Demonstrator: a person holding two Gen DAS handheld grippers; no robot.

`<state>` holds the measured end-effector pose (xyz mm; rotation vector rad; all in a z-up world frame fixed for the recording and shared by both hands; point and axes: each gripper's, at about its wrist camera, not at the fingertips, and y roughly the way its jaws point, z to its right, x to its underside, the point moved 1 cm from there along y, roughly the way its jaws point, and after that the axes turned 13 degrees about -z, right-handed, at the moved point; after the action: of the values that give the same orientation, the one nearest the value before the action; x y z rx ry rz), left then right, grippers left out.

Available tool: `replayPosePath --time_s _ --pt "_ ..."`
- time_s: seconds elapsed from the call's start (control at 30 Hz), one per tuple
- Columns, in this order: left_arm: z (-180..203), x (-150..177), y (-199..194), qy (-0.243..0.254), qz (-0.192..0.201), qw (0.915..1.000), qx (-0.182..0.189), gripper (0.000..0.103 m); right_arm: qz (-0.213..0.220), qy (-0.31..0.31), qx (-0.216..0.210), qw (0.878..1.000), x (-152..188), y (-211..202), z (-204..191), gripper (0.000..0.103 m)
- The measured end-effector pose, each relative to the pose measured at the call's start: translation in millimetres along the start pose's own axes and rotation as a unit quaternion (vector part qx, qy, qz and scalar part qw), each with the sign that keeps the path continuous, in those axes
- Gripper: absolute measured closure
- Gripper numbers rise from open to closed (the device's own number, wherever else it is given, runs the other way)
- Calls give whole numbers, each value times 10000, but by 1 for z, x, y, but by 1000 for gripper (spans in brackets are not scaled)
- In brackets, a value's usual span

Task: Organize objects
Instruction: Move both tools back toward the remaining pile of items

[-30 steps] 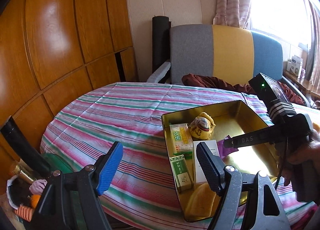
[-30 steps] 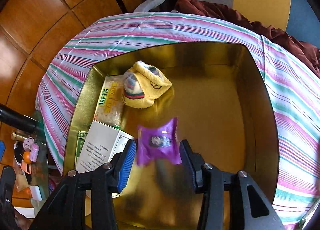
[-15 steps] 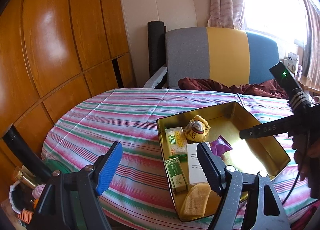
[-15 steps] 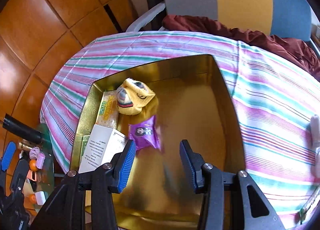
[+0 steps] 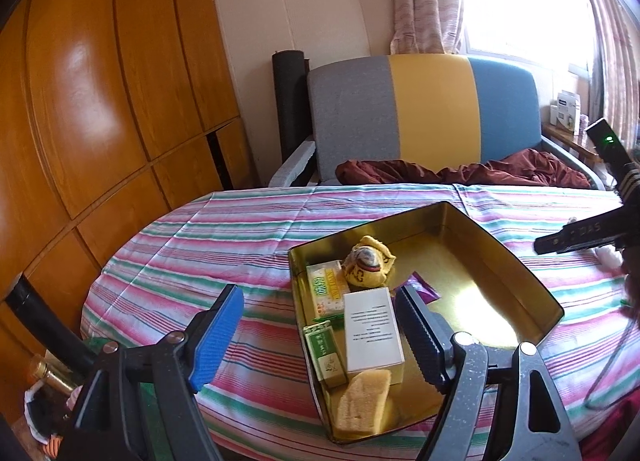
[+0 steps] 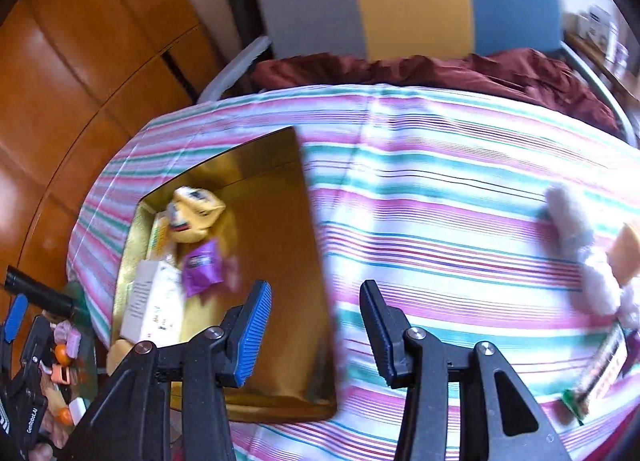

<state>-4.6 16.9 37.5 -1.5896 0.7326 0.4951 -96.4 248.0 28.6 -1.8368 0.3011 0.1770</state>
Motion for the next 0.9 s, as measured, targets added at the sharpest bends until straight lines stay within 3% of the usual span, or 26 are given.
replayPosePath --time_s 0.3,0.53,0.73,0.9 --pt "35 -8 -3 380 8 9991 167 24 362 865 247 9953 12 -37 93 57" --pt "77 -19 -6 736 -15 9952 638 24 762 1733 515 9806 26 -75 180 56" --pt "129 -31 -7 1173 -60 9868 1119 24 1294 2852 707 9471 49 -98 263 55" --pt "176 -43 -4 1449 -230 9762 1596 24 1389 3938 222 9084 83 -87 322 55"
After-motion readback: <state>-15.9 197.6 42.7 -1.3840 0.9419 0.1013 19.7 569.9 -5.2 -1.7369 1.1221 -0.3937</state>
